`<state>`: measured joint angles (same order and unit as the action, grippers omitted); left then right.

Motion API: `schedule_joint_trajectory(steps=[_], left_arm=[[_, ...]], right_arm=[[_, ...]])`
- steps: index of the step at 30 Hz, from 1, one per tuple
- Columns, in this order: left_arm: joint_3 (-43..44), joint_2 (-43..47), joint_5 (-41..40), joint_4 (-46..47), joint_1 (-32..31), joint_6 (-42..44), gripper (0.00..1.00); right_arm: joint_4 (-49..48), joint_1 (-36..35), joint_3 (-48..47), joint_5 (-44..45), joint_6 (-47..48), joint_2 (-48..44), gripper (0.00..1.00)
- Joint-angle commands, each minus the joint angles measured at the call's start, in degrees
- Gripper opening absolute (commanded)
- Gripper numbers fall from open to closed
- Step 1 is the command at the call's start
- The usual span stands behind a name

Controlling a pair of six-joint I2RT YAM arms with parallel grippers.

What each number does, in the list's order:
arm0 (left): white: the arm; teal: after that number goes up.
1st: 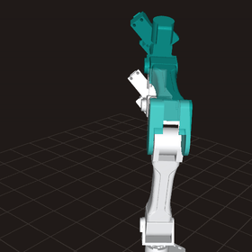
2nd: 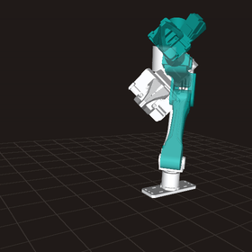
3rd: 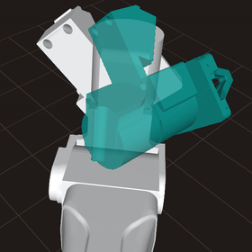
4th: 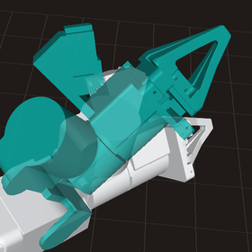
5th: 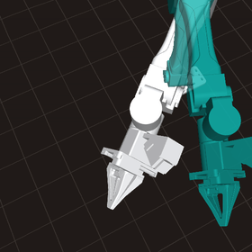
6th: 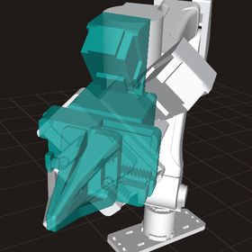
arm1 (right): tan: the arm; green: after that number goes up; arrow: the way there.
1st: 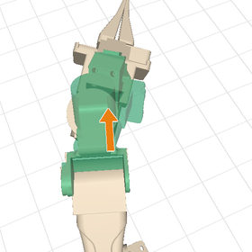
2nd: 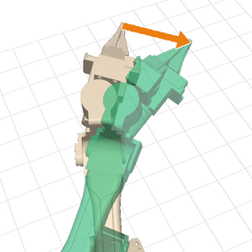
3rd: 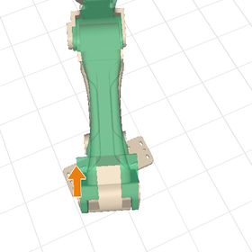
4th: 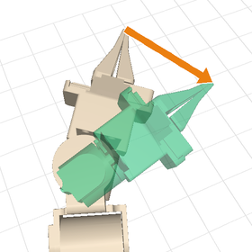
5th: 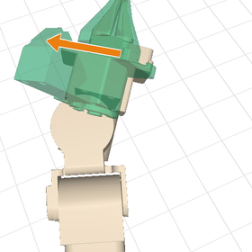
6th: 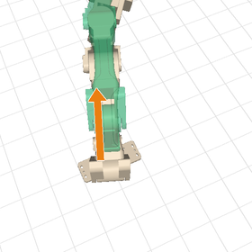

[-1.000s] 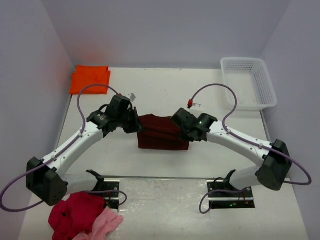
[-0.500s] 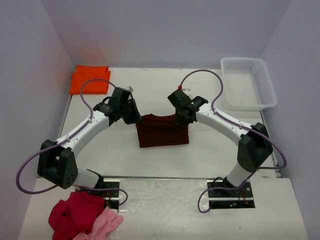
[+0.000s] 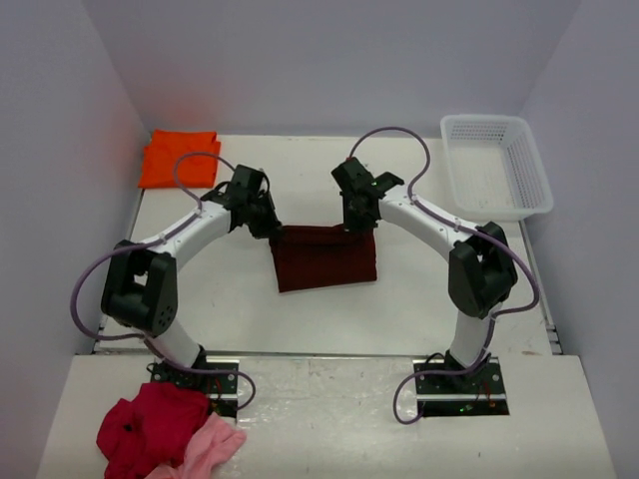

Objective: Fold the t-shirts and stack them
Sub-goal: Fold the long partially folded tshirt into a neat square

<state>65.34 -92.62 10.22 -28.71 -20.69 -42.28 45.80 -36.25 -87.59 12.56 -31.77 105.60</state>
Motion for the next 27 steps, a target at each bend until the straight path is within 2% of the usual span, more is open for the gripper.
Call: schedule_joint_trajectory(steps=[1,3,5,6,7,9,10,11,13,16,17,19,21,22,23,24,25,26,27], left_arm=[[4.70,-3.78,-0.02,2.34,0.56,1.50,0.00],[5.23,-4.76,-1.07,2.95,0.56,1.33,0.00],[6.11,-5.82,-1.60,3.39,0.74,1.06,0.00],[6.46,-6.25,-2.04,3.40,1.00,1.06,0.00],[7.34,-6.95,-2.48,3.40,1.09,1.06,0.00],[8.22,-6.70,-5.28,3.31,1.09,1.32,0.17],[8.14,-6.09,-6.17,3.74,1.09,1.33,0.24],[7.87,-5.21,-7.13,4.88,1.00,1.41,0.39],[7.87,-2.14,-10.73,5.16,0.39,1.76,0.56],[8.13,2.52,-18.64,4.55,-1.98,3.43,0.68],[8.22,3.49,-20.13,3.23,-2.51,4.30,0.69],[8.66,5.51,-21.64,1.12,-3.83,4.84,0.69],[8.14,6.92,-19.11,0.59,-5.24,5.63,0.66],[7.79,7.10,-17.62,0.58,-5.85,5.81,0.57],[7.52,7.10,-16.21,0.67,-6.55,5.98,0.48],[7.35,6.41,-14.11,0.67,-8.47,6.07,0.34],[7.17,5.70,-12.52,0.85,-9.01,5.98,0.02],[6.82,4.91,-10.24,1.46,-9.19,5.20,0.00],[6.12,2.82,-3.61,2.25,-9.37,4.93,0.00]], right_arm=[[-0.10,1.09,-3.90,-2.18,2.85,3.45,0.03],[-0.62,1.97,-4.87,-2.80,3.73,4.87,0.19],[-1.24,2.85,-6.18,-3.77,4.69,6.89,0.30],[-1.59,3.20,-6.80,-4.12,5.31,7.51,0.45],[-1.77,3.72,-7.59,-3.42,5.75,8.30,0.50],[-1.86,4.52,-10.75,-2.89,7.33,9.88,0.60],[-2.64,4.61,-11.63,-2.54,8.03,9.97,0.62],[-2.82,4.70,-13.73,-0.97,9.34,9.89,0.67],[-2.30,5.13,-16.28,-0.69,10.84,9.89,0.70],[2.33,5.40,-21.99,1.33,11.73,9.36,0.71],[3.58,5.31,-24.01,2.03,11.21,9.01,0.71],[5.43,5.14,-22.11,1.69,10.15,6.30,0.71],[3.43,4.17,-17.46,0.81,9.80,1.48,0.70],[2.46,3.82,-12.22,0.37,9.10,-0.20,0.68],[1.67,3.56,-9.90,-0.59,8.66,-1.70,0.60],[0.79,3.29,-7.36,-3.39,8.13,-2.93,0.52],[-0.79,3.12,-2.81,-4.02,6.47,-5.03,0.32],[-1.67,2.77,-0.59,-4.29,5.85,-5.92,0.00],[-4.20,2.07,1.79,-5.77,5.67,-6.80,0.00]])
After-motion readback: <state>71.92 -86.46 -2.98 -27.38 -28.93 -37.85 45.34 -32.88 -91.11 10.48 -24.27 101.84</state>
